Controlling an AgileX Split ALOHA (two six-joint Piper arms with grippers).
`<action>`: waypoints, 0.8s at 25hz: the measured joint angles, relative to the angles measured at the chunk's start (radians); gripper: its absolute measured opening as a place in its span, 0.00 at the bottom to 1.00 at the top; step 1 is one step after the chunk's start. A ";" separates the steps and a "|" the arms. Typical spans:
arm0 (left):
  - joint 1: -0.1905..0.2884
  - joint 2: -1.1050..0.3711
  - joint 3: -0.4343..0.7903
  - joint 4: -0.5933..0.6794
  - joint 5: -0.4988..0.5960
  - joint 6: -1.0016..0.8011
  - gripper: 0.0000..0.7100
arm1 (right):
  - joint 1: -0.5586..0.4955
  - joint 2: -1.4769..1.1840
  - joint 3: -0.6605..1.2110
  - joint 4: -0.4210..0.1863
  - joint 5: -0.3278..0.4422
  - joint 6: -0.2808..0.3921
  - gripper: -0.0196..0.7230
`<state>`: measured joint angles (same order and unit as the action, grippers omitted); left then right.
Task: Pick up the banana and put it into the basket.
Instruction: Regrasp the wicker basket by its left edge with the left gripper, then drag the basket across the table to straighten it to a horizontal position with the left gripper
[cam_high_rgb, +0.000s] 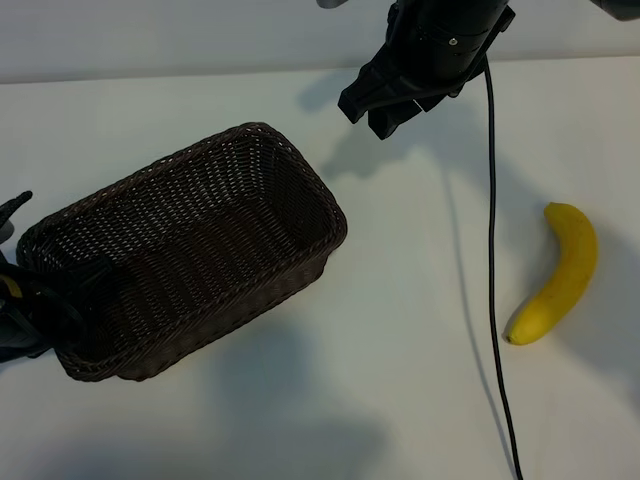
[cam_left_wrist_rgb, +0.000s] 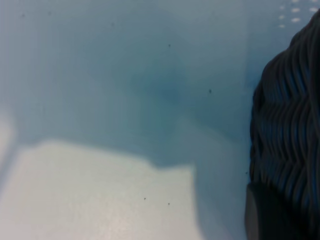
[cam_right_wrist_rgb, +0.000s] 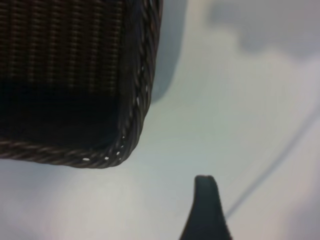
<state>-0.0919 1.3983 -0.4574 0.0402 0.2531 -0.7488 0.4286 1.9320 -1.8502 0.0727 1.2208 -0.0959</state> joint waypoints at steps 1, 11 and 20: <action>0.000 0.000 0.000 -0.010 -0.005 0.009 0.22 | 0.000 0.000 0.000 0.001 0.000 0.000 0.72; 0.000 0.003 0.001 -0.394 -0.022 0.472 0.21 | 0.000 0.000 0.000 0.002 0.000 0.000 0.72; 0.000 0.010 -0.005 -0.671 0.069 0.897 0.21 | 0.000 0.000 0.000 0.002 0.000 0.000 0.72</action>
<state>-0.0919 1.4085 -0.4628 -0.6309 0.3225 0.1484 0.4286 1.9320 -1.8502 0.0746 1.2208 -0.0959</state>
